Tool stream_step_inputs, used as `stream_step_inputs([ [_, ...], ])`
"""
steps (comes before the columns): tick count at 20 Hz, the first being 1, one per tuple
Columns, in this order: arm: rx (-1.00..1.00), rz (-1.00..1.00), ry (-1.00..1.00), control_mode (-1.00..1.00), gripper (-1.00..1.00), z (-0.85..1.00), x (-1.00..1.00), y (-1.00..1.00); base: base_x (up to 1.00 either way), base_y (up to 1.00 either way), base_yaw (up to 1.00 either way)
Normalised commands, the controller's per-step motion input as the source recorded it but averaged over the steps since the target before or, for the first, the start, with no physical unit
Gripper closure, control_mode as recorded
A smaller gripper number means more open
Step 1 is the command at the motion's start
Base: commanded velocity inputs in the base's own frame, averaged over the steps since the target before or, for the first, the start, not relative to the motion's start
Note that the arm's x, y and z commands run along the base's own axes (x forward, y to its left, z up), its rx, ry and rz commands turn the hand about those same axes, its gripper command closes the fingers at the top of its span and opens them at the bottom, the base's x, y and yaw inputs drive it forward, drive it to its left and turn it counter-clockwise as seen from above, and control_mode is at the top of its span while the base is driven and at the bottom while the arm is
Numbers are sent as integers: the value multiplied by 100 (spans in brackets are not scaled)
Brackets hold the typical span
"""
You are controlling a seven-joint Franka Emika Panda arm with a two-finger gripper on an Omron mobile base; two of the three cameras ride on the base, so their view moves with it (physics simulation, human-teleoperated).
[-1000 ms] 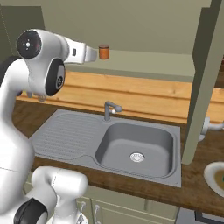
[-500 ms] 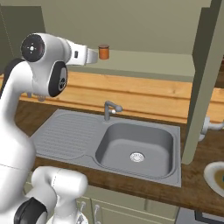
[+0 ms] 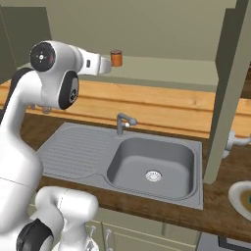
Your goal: From the different types of pastries on the counter, select a croissant and place it on the cutting board. Then retrieve a jar of jam from the cabinet and place it alongside the croissant on the cutting board.
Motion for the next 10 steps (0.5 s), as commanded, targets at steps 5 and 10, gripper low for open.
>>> stream_step_inputs([
  [5, 0, 0, 0, -100, -100, -1, 13, 0, 0, 0, 0],
  [10, 0, 0, 0, -100, -100, 0, 34, 0, 0, 0, 0],
])
